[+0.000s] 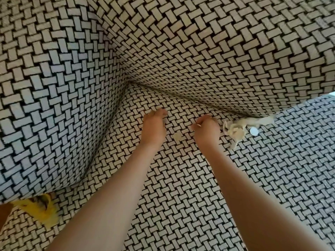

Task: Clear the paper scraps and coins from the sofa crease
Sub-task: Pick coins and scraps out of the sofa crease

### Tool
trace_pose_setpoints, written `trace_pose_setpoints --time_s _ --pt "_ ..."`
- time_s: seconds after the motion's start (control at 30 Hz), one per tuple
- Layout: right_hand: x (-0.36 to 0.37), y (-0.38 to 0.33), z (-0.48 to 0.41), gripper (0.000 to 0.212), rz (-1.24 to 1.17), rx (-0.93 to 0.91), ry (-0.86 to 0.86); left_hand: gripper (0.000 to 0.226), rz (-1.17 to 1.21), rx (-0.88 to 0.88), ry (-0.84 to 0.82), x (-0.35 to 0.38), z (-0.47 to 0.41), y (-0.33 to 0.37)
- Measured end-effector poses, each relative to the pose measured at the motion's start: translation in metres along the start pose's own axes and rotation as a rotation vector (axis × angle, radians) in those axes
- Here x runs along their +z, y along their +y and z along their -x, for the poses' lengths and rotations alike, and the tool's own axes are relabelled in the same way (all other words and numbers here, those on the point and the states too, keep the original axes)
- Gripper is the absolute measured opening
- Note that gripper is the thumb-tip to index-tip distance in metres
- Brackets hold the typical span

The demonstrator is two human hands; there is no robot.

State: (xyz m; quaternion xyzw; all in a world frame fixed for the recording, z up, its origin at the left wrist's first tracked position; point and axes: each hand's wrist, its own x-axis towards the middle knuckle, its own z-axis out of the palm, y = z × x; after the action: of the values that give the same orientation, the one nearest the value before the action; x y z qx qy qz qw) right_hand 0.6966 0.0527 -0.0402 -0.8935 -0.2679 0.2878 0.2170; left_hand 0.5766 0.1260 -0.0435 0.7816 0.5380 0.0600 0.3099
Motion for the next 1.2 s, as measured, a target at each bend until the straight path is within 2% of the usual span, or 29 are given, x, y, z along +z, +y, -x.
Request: trace_pose_setpoints --time_s 0.1,0.17,0.27,0.33,0.37,0.4,0.47,0.53,0.6,0.67,0.8,0.9,1.0,1.1,1.2 --pt "0.0 0.004 0.006 0.009 -0.171 -0.012 -0.047 0.029 0.046 0.001 -0.079 0.002 0.001 0.004" --pt "-0.009 0.001 0.007 0.006 -0.419 0.093 -0.118 0.027 0.154 -0.061 -0.088 0.0 0.006 0.009" --pt "-0.02 0.001 0.007 0.017 -0.929 0.334 -0.238 0.033 0.343 -0.136 -0.118 0.001 0.015 0.017" --pt "-0.021 0.002 0.009 0.02 -1.236 0.488 -0.318 0.042 0.59 -0.301 -0.124 0.0 0.017 0.024" --pt "-0.019 0.002 0.01 0.023 -1.274 0.531 -0.333 0.044 0.772 -0.417 -0.112 -0.001 0.016 0.029" --pt "-0.017 0.001 0.01 0.026 -1.198 0.542 -0.33 0.044 0.968 -0.521 -0.1 -0.003 0.016 0.032" --pt "-0.011 -0.003 0.012 0.028 -0.773 0.418 -0.296 0.038 1.245 -0.617 -0.096 -0.009 0.016 0.036" --pt "-0.004 -0.005 0.019 0.019 -0.328 0.072 -0.284 0.032 1.279 -0.634 -0.113 -0.014 0.016 0.036" --pt "0.003 -0.002 0.03 0.023 0.041 -0.232 -0.329 0.029 1.244 -0.636 -0.116 -0.016 0.015 0.036" --pt "0.008 -0.002 0.037 0.027 0.288 -0.339 -0.328 0.028 1.263 -0.663 -0.137 -0.018 0.013 0.037" --pt "0.009 -0.012 0.041 0.02 0.309 -0.308 -0.303 0.026 1.328 -0.684 -0.136 -0.018 0.01 0.037" --pt "0.005 -0.018 0.041 0.038 0.241 -0.306 -0.368 0.024 1.396 -0.703 -0.119 -0.018 0.009 0.037" --pt "0.008 -0.019 0.043 0.05 0.291 -0.365 -0.367 0.024 1.439 -0.706 -0.114 -0.019 0.009 0.034" --pt "0.02 -0.015 0.048 0.038 0.32 -0.382 -0.325 0.027 1.38 -0.68 -0.128 -0.02 0.01 0.028" --pt "0.029 -0.017 0.052 0.026 0.226 -0.321 -0.295 0.039 1.265 -0.654 -0.158 -0.021 0.011 0.021"
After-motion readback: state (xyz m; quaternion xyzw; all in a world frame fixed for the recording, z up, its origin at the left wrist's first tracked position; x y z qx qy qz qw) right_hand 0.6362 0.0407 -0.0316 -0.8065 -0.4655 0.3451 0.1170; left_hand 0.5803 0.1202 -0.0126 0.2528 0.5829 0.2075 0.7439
